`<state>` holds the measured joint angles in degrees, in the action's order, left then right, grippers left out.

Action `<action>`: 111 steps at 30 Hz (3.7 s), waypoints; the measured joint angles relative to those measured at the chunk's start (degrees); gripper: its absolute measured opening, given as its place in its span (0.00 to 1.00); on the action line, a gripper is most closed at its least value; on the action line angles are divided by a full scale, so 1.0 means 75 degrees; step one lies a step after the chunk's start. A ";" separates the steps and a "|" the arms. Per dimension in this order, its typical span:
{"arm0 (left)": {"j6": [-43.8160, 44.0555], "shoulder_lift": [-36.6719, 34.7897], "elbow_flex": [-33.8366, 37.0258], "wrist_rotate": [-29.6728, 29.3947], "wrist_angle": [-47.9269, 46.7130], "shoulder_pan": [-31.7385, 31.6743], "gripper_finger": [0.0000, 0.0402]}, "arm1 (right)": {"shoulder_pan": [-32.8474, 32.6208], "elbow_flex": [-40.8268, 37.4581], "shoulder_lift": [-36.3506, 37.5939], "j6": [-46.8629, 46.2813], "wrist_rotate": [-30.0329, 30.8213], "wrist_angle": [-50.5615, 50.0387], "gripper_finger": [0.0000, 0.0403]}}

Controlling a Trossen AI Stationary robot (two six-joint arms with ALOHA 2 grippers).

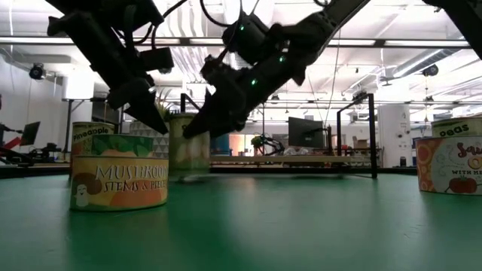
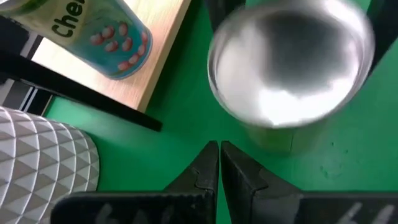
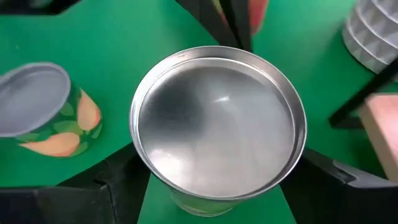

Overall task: Pick and place cans onto a shelf
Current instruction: Put the canned pears can on the shelf

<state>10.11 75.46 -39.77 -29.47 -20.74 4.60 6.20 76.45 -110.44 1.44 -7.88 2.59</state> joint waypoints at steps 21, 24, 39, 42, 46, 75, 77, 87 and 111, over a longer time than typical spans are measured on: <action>0.0119 -0.2204 0.0000 0.0009 -0.0231 0.0548 0.00 | 0.0628 -0.1185 0.3149 -0.1287 0.4508 -0.2502 0.72; 0.0119 -0.2347 0.0000 0.0006 -0.0229 0.0548 0.00 | 0.1204 -0.1744 0.3187 -0.1305 0.3720 -0.1535 0.72; -0.0172 -0.2361 0.0003 -0.0003 -0.0179 0.0545 0.00 | 0.2516 -0.2227 0.2191 -0.1251 0.2442 0.0984 0.72; -0.0198 -0.2368 0.0003 -0.0006 -0.0167 0.0545 0.00 | 0.2512 -0.2086 0.1980 -0.1239 0.2434 0.0806 0.72; -0.0198 -0.2390 0.0003 -0.0009 -0.0159 0.0545 0.00 | 0.2515 -0.2009 0.1850 -0.1185 0.2422 0.0763 0.75; -0.0263 -0.2358 0.0003 -0.0017 -0.0106 0.0539 0.00 | 0.2662 -0.2000 0.3435 -0.0558 0.2394 -0.2597 0.45; -0.0287 -0.2358 0.0003 -0.0017 -0.0091 0.0539 0.00 | 0.2731 -0.2000 0.3250 -0.0441 0.2393 -0.2554 0.34; -0.0395 -0.2358 0.0003 -0.0020 -0.0036 0.0539 0.00 | 0.2795 -0.1994 0.2554 -0.0173 0.2372 -0.1107 0.03; -0.0671 -0.2358 0.0006 -0.0018 0.0198 0.0539 0.00 | 0.2926 -0.1988 0.1772 -0.0210 0.1578 0.1117 0.03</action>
<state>5.08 57.78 -39.72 -29.61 -19.26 8.64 28.14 61.54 -97.15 -0.13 3.95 10.97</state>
